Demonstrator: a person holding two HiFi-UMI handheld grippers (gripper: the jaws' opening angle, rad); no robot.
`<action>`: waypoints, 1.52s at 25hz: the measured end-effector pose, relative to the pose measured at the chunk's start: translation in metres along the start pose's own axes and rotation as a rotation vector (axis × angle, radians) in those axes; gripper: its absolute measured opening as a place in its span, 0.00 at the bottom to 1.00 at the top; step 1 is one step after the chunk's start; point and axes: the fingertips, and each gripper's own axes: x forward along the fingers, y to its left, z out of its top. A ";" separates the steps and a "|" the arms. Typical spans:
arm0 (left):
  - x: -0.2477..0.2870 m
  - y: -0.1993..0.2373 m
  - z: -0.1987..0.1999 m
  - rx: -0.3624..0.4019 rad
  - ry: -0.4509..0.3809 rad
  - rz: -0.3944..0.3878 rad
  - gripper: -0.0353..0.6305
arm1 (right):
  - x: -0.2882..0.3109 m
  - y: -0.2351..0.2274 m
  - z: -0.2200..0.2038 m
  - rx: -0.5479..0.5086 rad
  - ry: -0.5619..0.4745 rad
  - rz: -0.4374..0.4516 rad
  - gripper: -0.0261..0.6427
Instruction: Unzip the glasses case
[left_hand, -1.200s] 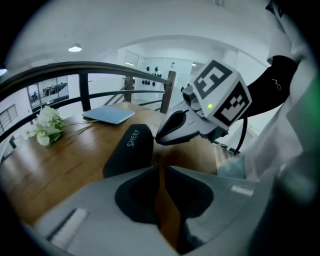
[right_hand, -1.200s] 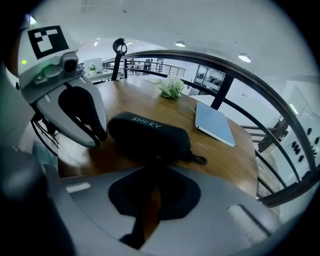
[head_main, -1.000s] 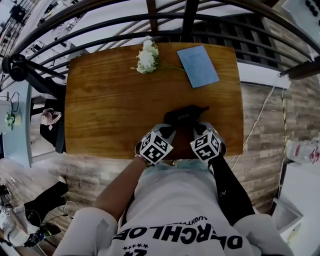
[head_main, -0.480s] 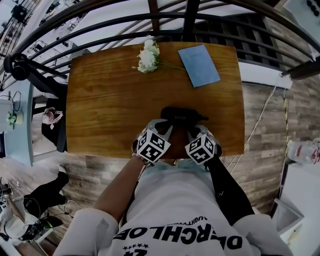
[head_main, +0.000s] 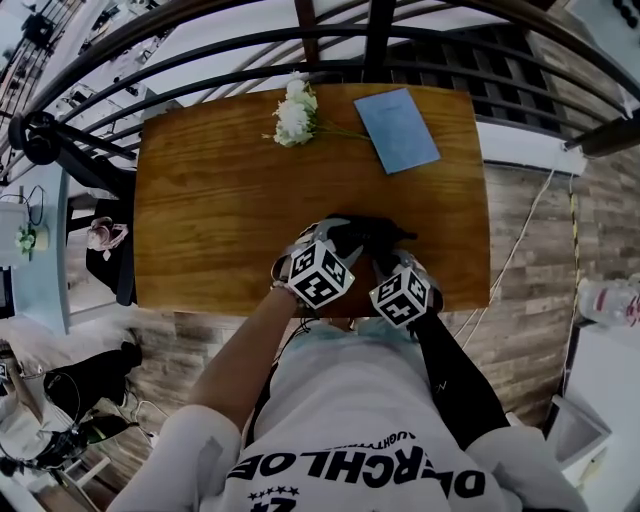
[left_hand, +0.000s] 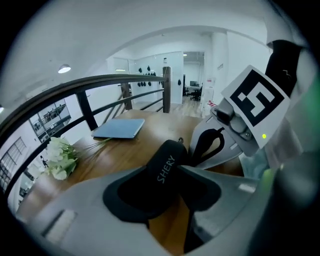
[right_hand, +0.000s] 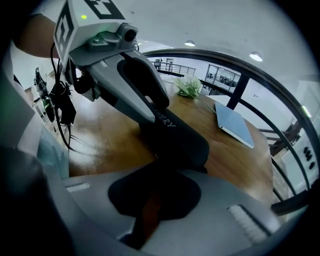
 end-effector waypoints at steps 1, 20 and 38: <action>0.000 0.000 0.000 -0.003 -0.003 0.000 0.31 | 0.000 0.000 0.000 0.000 0.000 -0.001 0.08; -0.001 0.000 -0.001 -0.009 -0.022 0.016 0.32 | -0.008 -0.014 -0.012 0.036 0.026 -0.072 0.08; -0.001 0.000 -0.001 0.010 -0.049 0.015 0.32 | -0.014 -0.041 -0.022 0.063 0.037 -0.149 0.08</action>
